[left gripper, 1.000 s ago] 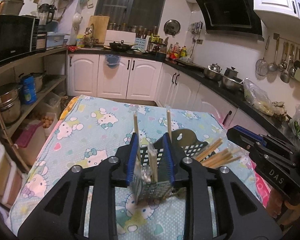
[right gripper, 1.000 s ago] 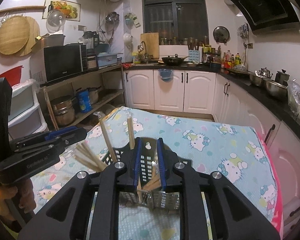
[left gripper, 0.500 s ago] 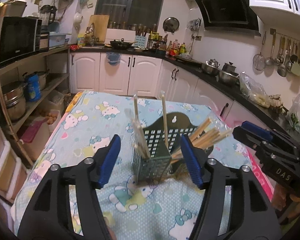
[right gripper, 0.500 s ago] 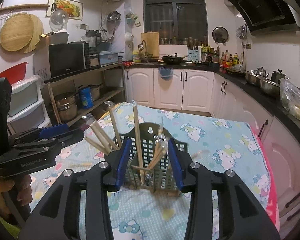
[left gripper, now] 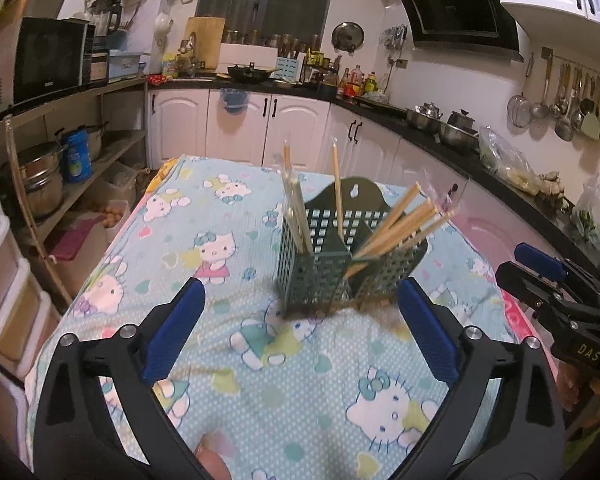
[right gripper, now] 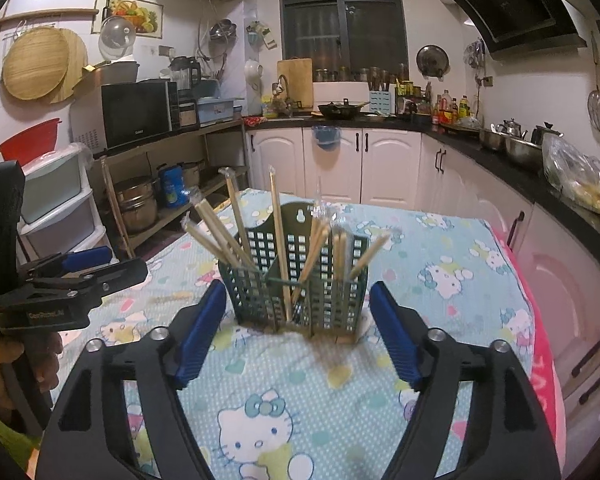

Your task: Organize utensils

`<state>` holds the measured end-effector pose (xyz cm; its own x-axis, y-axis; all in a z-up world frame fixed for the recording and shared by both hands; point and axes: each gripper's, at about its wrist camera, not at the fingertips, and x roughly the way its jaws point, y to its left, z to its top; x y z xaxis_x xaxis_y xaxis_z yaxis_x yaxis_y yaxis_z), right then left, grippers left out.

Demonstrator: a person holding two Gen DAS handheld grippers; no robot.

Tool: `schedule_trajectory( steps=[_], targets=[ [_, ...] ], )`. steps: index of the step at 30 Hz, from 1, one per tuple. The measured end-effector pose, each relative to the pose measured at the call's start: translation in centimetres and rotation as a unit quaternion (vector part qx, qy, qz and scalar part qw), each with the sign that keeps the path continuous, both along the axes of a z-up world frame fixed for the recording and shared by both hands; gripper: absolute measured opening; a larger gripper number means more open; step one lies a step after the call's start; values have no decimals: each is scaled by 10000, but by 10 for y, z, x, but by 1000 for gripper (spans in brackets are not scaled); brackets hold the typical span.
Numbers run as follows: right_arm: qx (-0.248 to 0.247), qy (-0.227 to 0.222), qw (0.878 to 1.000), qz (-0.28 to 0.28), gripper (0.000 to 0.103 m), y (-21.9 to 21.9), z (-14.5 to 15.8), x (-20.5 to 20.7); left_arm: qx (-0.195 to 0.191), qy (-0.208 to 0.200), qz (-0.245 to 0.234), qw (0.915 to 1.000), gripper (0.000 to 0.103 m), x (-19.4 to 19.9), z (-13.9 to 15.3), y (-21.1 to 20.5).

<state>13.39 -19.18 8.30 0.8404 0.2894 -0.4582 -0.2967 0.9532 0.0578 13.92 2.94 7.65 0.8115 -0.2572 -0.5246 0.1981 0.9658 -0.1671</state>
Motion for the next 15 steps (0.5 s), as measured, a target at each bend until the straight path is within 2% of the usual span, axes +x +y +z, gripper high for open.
schedule_trajectory(
  steps=[10,15],
  targets=[
    [127,-81,9999,-52,92,-7,-21,-28,-33,102,87,9999,91,-23,-22,-2],
    [107,-181,9997,-116,94,-9,-35,-37,-92,-7,180,9998,91,-33,-33,-4]
  ],
)
